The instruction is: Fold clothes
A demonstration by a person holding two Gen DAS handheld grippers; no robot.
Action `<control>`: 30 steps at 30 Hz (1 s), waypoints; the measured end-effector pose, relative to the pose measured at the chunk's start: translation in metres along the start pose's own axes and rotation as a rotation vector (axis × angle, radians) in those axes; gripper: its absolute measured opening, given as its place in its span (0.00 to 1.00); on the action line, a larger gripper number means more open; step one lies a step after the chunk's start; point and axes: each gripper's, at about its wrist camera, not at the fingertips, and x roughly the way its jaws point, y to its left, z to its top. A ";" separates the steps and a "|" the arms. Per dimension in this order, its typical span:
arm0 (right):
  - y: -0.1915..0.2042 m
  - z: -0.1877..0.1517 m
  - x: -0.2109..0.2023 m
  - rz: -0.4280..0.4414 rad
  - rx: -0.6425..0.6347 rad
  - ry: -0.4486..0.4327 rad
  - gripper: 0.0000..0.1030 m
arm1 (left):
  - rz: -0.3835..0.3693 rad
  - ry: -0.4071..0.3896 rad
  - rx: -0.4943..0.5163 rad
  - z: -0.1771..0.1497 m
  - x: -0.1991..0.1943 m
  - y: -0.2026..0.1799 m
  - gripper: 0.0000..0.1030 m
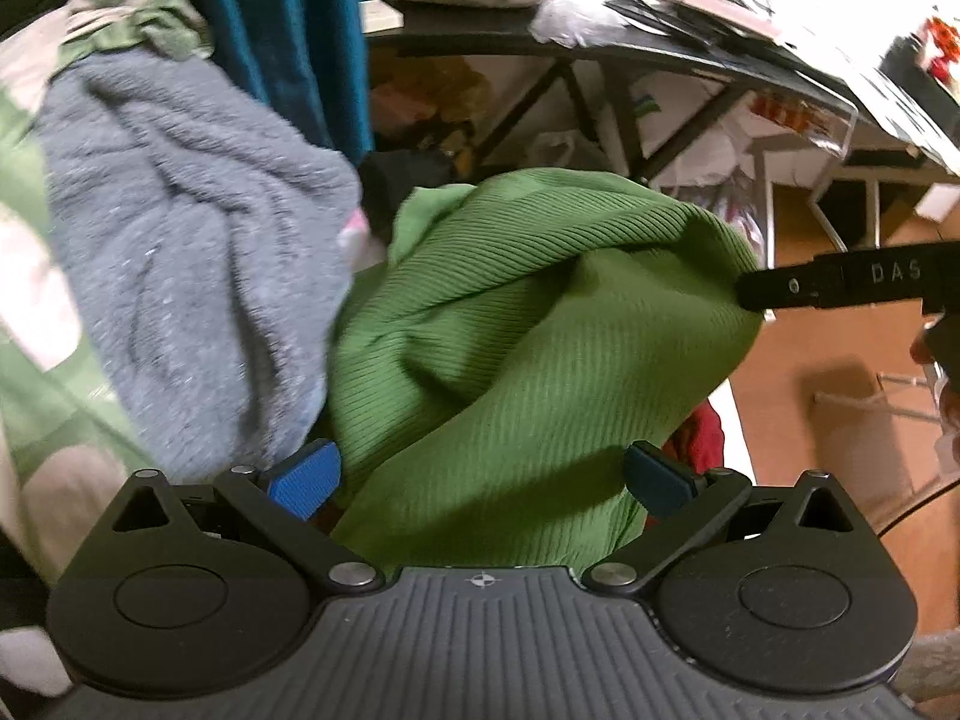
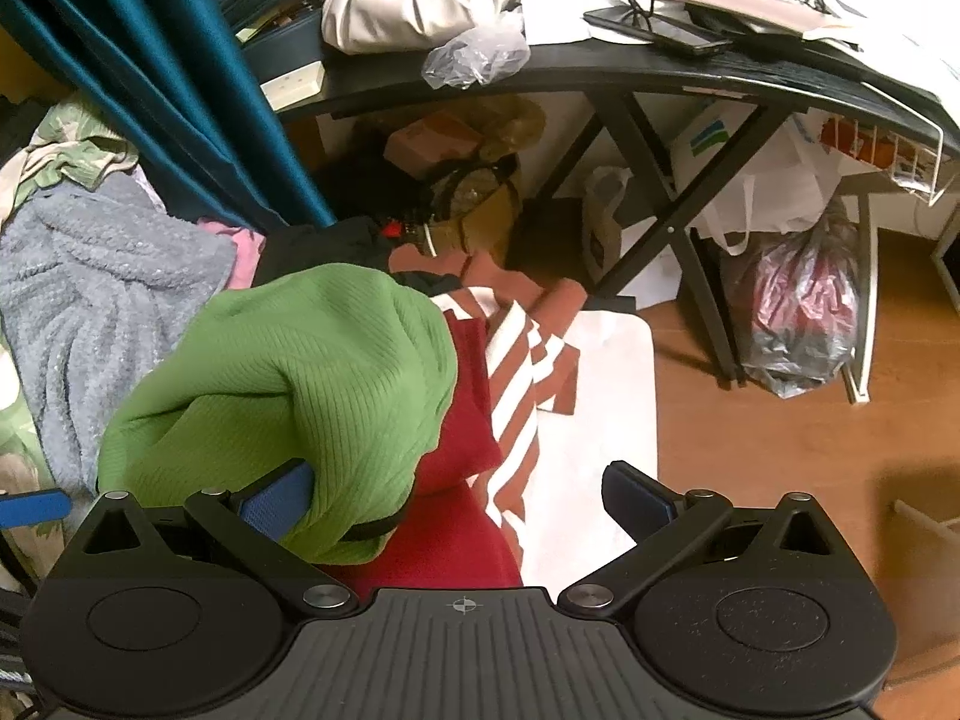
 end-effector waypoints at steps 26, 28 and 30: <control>0.016 0.004 -0.004 0.006 0.058 -0.024 0.99 | 0.081 -0.319 -0.296 0.004 -0.112 0.082 0.13; 0.023 0.002 -0.001 0.015 0.043 -0.011 0.99 | 0.128 -0.358 -0.335 0.000 -0.128 0.094 0.13; 0.032 0.000 0.003 0.022 0.026 -0.001 0.99 | 0.174 -0.402 -0.380 -0.005 -0.146 0.109 0.13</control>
